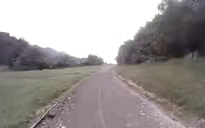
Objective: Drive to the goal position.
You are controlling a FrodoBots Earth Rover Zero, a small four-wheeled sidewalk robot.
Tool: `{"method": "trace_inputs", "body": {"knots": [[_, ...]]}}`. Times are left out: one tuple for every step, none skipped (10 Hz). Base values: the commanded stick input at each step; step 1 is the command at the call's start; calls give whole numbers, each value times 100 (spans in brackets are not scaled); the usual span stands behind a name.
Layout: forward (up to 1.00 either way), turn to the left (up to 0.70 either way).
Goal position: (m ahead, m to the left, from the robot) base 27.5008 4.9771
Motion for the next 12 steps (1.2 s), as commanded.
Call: {"method": "trace_inputs", "body": {"knots": [[85,0],[85,0],[85,0],[85,0],[85,0],[85,0],[85,0],[85,0],[85,0],[85,0],[85,0],[85,0]]}}
